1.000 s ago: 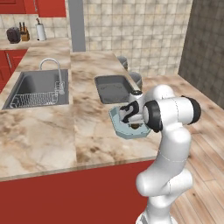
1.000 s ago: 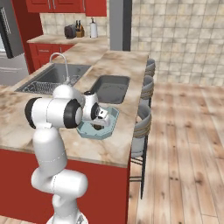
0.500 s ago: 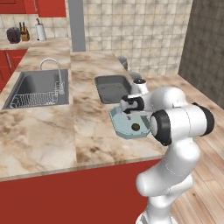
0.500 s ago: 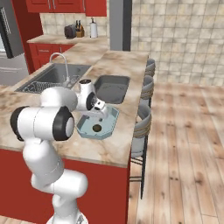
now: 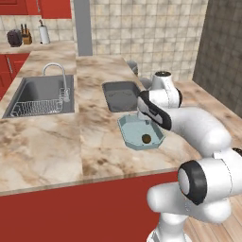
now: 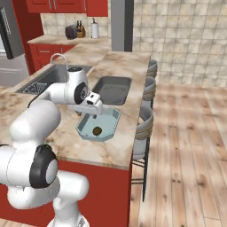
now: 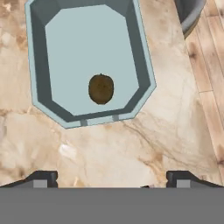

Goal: Place the cold items (kiwi and avocado) from the fridge in one tupperware on the dining counter. Place the warm items (kebab skewer and hot dog) in the stove area in another tupperware.

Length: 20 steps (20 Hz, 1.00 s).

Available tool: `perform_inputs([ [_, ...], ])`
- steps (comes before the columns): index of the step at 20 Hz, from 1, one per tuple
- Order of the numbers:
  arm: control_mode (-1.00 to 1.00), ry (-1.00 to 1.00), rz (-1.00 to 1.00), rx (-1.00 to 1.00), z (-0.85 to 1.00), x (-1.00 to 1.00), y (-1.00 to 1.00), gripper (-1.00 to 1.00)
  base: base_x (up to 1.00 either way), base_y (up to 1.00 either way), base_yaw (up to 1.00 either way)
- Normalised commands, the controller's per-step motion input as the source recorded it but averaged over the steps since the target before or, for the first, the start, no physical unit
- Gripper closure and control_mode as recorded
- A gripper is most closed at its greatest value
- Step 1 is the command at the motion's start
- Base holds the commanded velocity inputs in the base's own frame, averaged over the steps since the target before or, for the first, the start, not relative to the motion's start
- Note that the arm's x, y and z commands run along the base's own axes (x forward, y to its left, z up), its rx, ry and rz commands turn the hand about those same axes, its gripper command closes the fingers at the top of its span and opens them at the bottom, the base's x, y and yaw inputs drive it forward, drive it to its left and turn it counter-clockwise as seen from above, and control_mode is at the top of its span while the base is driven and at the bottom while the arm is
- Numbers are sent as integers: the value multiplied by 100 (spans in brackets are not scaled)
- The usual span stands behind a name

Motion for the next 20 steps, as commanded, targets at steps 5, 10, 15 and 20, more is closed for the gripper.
perform_inputs([
  [5,-100,4,2,2,66,-100,0,-100,0,0,0],
  [10,-100,4,0,-2,3,-100,4,-100,0,0,0],
  [15,-100,-10,5,-2,-1,-70,3,-100,0,0,0],
  [20,-100,1,1,0,0,0,0,-100,0,0,0],
])
